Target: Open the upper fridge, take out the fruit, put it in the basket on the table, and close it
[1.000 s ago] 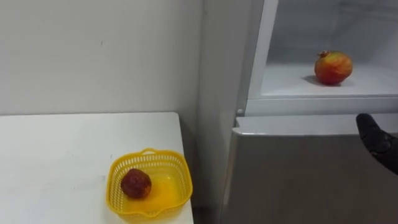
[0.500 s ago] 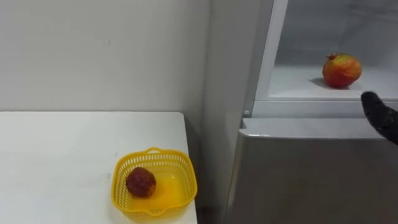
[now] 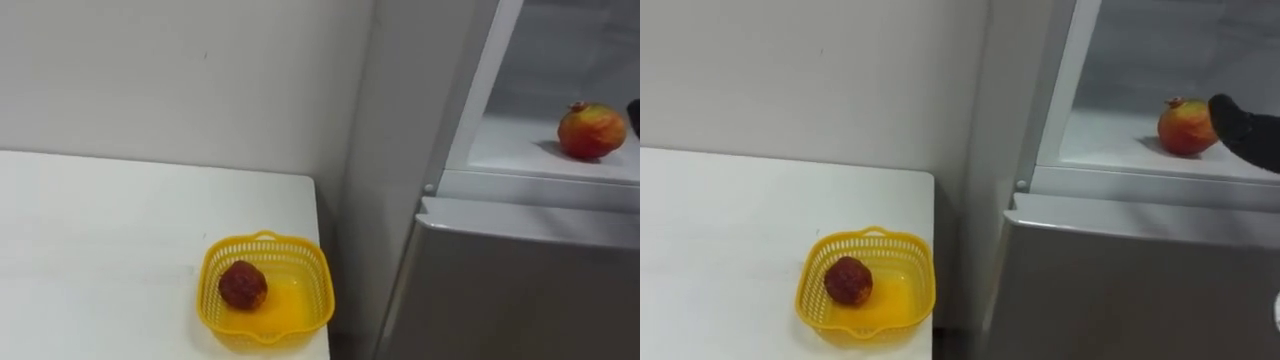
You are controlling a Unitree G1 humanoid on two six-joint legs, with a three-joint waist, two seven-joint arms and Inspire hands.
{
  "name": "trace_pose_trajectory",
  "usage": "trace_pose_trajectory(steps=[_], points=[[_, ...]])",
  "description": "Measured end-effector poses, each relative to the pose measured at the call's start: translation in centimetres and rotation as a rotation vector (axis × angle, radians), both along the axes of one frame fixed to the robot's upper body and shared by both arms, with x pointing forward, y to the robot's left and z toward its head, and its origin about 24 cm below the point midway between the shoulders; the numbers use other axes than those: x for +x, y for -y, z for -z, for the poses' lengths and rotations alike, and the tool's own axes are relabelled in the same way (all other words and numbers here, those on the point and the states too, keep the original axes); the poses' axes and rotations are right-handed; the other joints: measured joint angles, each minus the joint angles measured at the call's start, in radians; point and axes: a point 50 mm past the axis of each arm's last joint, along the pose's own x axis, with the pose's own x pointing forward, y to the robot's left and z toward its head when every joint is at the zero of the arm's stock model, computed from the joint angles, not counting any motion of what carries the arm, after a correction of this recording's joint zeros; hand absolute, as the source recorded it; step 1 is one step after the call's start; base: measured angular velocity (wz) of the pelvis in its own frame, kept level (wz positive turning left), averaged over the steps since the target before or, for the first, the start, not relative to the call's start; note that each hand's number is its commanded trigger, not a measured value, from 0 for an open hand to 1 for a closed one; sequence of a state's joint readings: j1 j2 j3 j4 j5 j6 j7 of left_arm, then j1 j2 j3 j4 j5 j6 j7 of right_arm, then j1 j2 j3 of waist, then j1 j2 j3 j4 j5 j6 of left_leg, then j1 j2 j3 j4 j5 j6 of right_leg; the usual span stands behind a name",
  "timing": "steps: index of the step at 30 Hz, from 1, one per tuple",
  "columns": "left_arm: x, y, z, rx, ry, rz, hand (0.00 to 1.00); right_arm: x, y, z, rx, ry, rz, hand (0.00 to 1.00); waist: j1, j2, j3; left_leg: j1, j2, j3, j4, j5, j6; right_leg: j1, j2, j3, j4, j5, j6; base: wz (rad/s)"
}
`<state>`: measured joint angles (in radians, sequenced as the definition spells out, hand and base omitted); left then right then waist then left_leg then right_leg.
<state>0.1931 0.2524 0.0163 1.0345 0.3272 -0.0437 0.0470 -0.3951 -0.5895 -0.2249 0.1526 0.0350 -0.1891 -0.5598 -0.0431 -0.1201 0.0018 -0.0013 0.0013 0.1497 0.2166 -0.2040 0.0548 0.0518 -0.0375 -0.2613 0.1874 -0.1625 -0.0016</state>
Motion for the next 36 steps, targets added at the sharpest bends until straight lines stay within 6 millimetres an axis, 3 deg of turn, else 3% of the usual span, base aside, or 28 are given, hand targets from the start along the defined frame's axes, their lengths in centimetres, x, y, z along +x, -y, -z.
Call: trace_pose_trajectory(steps=[3, 9, 14, 18, 21, 28, 36], points=[[0.3, -0.2, -0.3, -0.003, 0.021, -0.009, 0.0, 0.5, 1.1, 0.6, 0.034, -0.052, 0.009, 0.0, -0.001, 0.003, 0.0016, -0.006, -0.001, -0.012, 0.008, 0.0, 0.0, -0.001, 0.0, -0.015, 0.001, 0.0, 0.0, 0.12], [-0.1, -0.2, -0.4, 0.008, 0.009, 0.024, 0.0, 1.7, 2.7, 1.3, 0.093, -0.155, 0.015, 0.0, 0.014, 0.009, -0.0028, -0.004, -0.001, -0.013, 0.005, 0.003, -0.003, 0.004, 0.001, -0.014, 0.002, 0.0, 0.0, 0.01], [-0.4, -0.3, -0.3, 0.014, -0.011, 0.018, 0.0, 2.9, 3.2, 1.8, 0.118, -0.247, -0.013, 0.0, 0.022, 0.002, -0.0013, 0.0, 0.0, -0.015, 0.005, 0.004, -0.005, 0.008, 0.003, -0.017, 0.001, 0.0, 0.0, 0.0], [-1.0, -0.5, -0.3, 0.022, -0.039, 0.008, 0.0, 3.6, 3.0, 2.9, 0.153, -0.33, -0.066, 0.0, 0.024, -0.014, 0.004, 0.009, 0.002, -0.017, 0.005, 0.005, -0.006, 0.018, 0.004, -0.02, 0.0, 0.0, 0.0, 0.0], [-1.2, -0.5, -0.3, 0.025, -0.052, 0.003, 0.0, 3.8, 2.9, 3.1, 0.153, -0.357, -0.095, 0.0, 0.027, -0.02, 0.001, 0.007, 0.0, -0.021, 0.007, 0.004, -0.006, 0.017, 0.002, -0.029, 0.0, 0.0, 0.0, 0.05], [-1.3, -0.6, -0.2, 0.026, -0.056, 0.001, 0.0, 4.2, 2.7, 2.5, 0.167, -0.344, -0.127, 0.0, 0.028, -0.02, 0.0, 0.008, 0.001, -0.023, 0.007, 0.005, -0.006, 0.019, 0.002, -0.038, 0.0, 0.0, 0.0, 0.0], [-1.4, -0.6, -0.2, 0.026, -0.061, -0.002, 0.0, 4.4, 3.4, 3.1, 0.226, -0.366, -0.125, 0.0, 0.028, -0.021, -0.0011, 0.006, 0.001, -0.023, 0.006, 0.005, -0.006, 0.02, 0.002, -0.04, 0.0, 0.0, 0.0, 0.0]])
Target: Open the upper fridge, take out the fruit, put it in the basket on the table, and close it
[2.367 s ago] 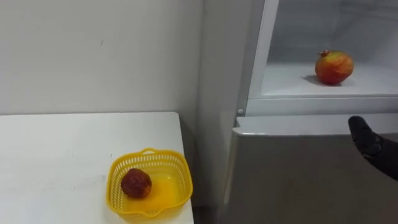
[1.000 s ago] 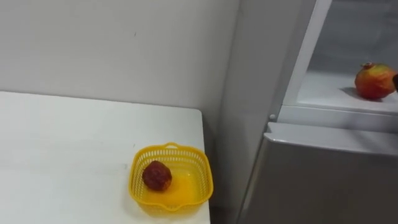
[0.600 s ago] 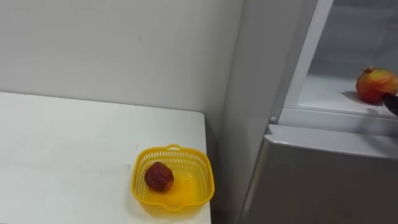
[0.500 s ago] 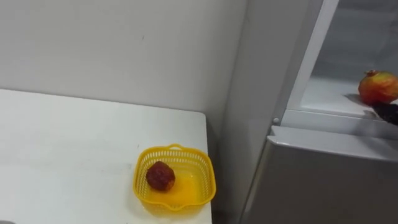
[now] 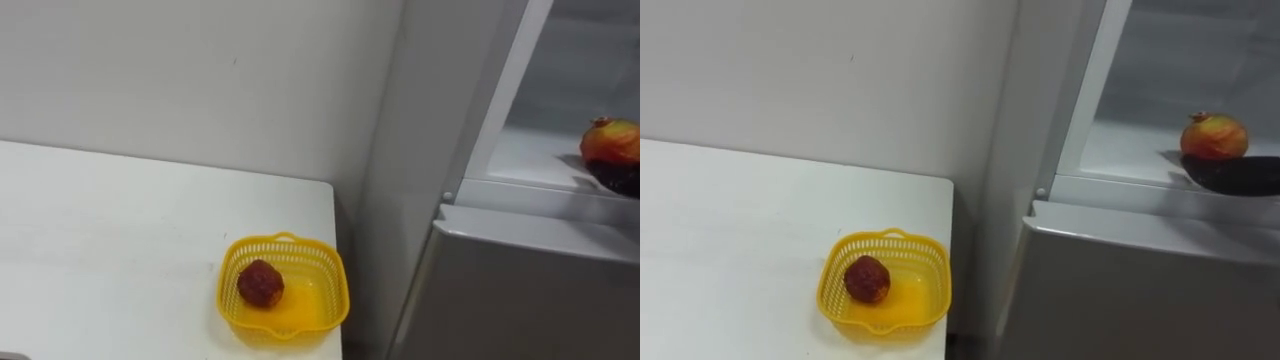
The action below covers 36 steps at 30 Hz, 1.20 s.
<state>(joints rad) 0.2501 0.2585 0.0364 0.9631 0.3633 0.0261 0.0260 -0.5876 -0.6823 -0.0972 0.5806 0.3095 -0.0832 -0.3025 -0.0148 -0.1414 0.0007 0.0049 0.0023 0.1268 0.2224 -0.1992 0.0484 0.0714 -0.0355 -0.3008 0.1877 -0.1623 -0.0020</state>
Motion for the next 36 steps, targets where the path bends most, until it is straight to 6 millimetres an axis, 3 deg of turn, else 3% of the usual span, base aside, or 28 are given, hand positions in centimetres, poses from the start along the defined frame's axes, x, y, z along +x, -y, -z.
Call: trace_pose_trajectory(steps=[14, 26, 36], points=[[-0.9, -0.6, -0.3, -0.007, -0.014, -0.045, 0.0, 0.1, 0.6, 0.9, 0.048, -0.067, -0.027, 0.0, 0.02, -0.014, -0.0107, -0.002, 0.0, -0.002, 0.0, 0.0, 0.0, -0.001, 0.0, -0.005, 0.0, 0.0, 0.0, 0.0], [-1.7, -1.1, -0.3, 0.004, -0.044, -0.088, 0.0, 1.0, 1.4, 0.0, 0.079, -0.1, -0.024, 0.0, 0.019, -0.014, -0.0106, -0.011, -0.004, -0.027, -0.001, 0.008, -0.002, -0.001, -0.01, -0.058, -0.002, 0.0, 0.0, 0.06], [-2.2, -1.1, -0.3, 0.007, -0.062, -0.094, 0.0, 1.4, 1.7, 0.1, 0.139, -0.119, -0.02, 0.0, 0.018, -0.009, -0.0096, -0.022, -0.009, -0.038, 0.001, 0.012, 0.0, -0.004, -0.013, -0.065, -0.002, 0.0, 0.0, 0.03]])
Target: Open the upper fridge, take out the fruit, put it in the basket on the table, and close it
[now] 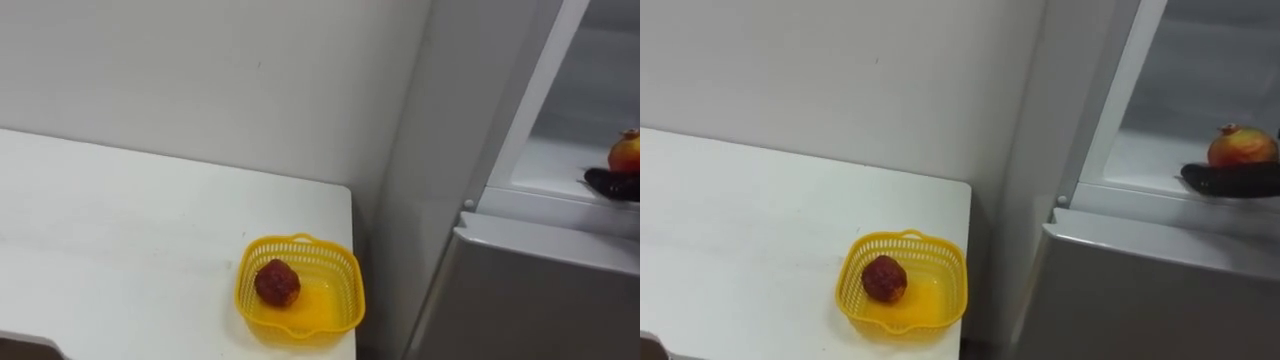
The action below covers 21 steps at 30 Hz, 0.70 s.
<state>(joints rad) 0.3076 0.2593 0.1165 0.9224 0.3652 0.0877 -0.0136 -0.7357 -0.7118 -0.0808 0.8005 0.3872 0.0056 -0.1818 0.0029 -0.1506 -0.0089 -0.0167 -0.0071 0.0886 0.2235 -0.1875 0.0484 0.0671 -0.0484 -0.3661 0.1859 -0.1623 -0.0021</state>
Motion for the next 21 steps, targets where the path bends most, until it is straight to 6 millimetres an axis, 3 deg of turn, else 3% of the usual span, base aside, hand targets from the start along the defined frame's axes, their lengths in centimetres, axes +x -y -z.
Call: trace_pose_trajectory(steps=[13, 21], points=[[-0.02, -0.06, 0.01, -0.01, -0.009, 0.002, 0.0, 0.04, 0.53, 0.8, 0.046, -0.035, 0.004, 0.0, 0.002, 0.007, -0.0016, 0.006, -0.006, -0.008, -0.001, 0.006, 0.004, 0.005, -0.002, 0.005, 0.0, 0.0, 0.0, 0.02], [-0.04, -0.06, 0.02, -0.011, -0.011, 0.001, 0.0, 0.04, 0.53, 0.8, 0.045, -0.035, 0.004, 0.0, 0.002, 0.002, 0.0043, 0.002, -0.006, -0.008, -0.001, 0.006, 0.004, 0.004, -0.002, 0.005, 0.001, 0.0, 0.0, 0.0]])
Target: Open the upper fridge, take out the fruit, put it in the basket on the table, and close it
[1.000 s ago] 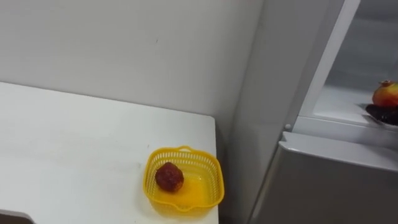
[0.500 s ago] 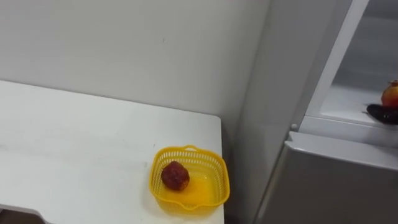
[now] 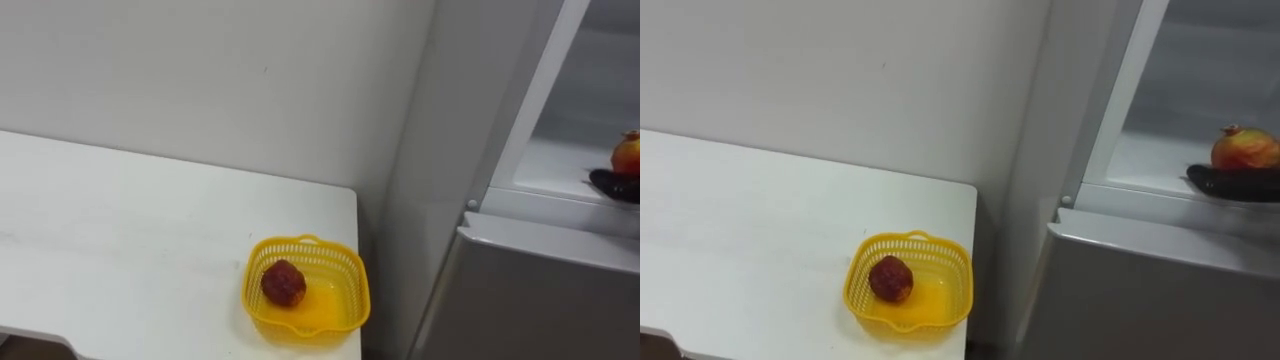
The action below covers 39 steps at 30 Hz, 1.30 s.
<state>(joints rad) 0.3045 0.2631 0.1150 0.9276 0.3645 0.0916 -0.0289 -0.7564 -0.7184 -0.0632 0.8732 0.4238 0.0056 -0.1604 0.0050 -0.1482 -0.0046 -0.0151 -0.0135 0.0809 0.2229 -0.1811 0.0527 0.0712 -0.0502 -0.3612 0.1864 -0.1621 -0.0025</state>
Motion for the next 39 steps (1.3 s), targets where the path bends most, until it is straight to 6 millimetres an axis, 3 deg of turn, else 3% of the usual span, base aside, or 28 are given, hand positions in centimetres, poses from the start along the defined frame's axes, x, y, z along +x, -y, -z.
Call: trace_pose_trajectory(steps=[7, 8, 9, 13, 19, 26, 35, 39], points=[[0.1, 0.0, 0.0, -0.006, -0.002, 0.002, 0.0, 0.0, -0.1, 0.0, -0.001, -0.001, -0.018, 0.0, -0.001, 0.005, 0.0012, -0.003, 0.0, -0.002, 0.001, 0.0, 0.0, -0.001, 0.0, -0.008, 0.0, 0.0, 0.0, 0.01], [0.0, 0.0, 0.0, -0.008, -0.006, 0.002, 0.0, 0.0, -0.1, 0.0, -0.003, -0.005, -0.029, 0.58, -0.004, 0.008, 0.0005, -0.002, -0.001, -0.004, 0.002, 0.0, 0.0, 0.002, 0.0, -0.008, 0.0, 0.0, 0.0, 0.1], [-0.1, 0.1, 0.0, -0.01, -0.01, 0.001, 0.0, 0.0, 0.1, 0.0, -0.005, -0.011, -0.039, 1.0, -0.009, 0.009, -0.0002, -0.004, -0.002, -0.011, 0.006, 0.0, 0.0, 0.005, 0.0, -0.009, 0.0, 0.0, 0.0, 0.13], [-0.4, 0.1, 0.1, -0.009, -0.024, 0.0, 0.0, 0.0, 0.1, 0.0, -0.008, -0.026, -0.082, 1.0, -0.018, 0.016, 0.0031, 0.003, -0.003, -0.018, 0.008, 0.0, 0.0, 0.015, 0.001, -0.008, 0.0, 0.0, 0.0, 0.06], [-0.8, 0.2, 0.2, -0.009, -0.047, 0.002, 0.0, -0.1, 0.3, 0.1, -0.001, -0.04, -0.134, 1.0, -0.022, 0.022, -0.0017, 0.006, -0.003, -0.025, 0.013, 0.001, -0.001, 0.021, 0.0, -0.009, 0.0, 0.0, 0.0, 0.02], [-0.9, 0.1, 0.2, -0.006, -0.055, 0.001, 0.0, -0.6, 1.2, 0.3, -0.001, -0.062, -0.12, 1.0, -0.02, 0.012, -0.0069, 0.008, 0.0, -0.029, 0.014, 0.002, -0.003, 0.025, -0.002, -0.014, -0.001, 0.0, 0.0, 0.0], [-0.4, 0.1, 0.3, -0.018, -0.059, -0.001, 0.0, -0.7, 1.4, 0.0, 0.004, -0.055, -0.122, 1.0, -0.017, 0.013, -0.0029, 0.013, 0.0, -0.028, 0.011, 0.002, -0.004, 0.025, -0.001, -0.012, -0.001, 0.0, 0.0, 0.0], [-0.1, -0.1, 0.2, -0.013, -0.055, 0.002, 0.0, -0.8, 1.6, -0.1, 0.036, -0.034, -0.119, 1.0, 0.003, 0.008, 0.0008, 0.026, 0.0, -0.025, -0.006, 0.005, -0.008, 0.025, 0.001, 0.001, -0.002, 0.0, 0.0, -0.07]])
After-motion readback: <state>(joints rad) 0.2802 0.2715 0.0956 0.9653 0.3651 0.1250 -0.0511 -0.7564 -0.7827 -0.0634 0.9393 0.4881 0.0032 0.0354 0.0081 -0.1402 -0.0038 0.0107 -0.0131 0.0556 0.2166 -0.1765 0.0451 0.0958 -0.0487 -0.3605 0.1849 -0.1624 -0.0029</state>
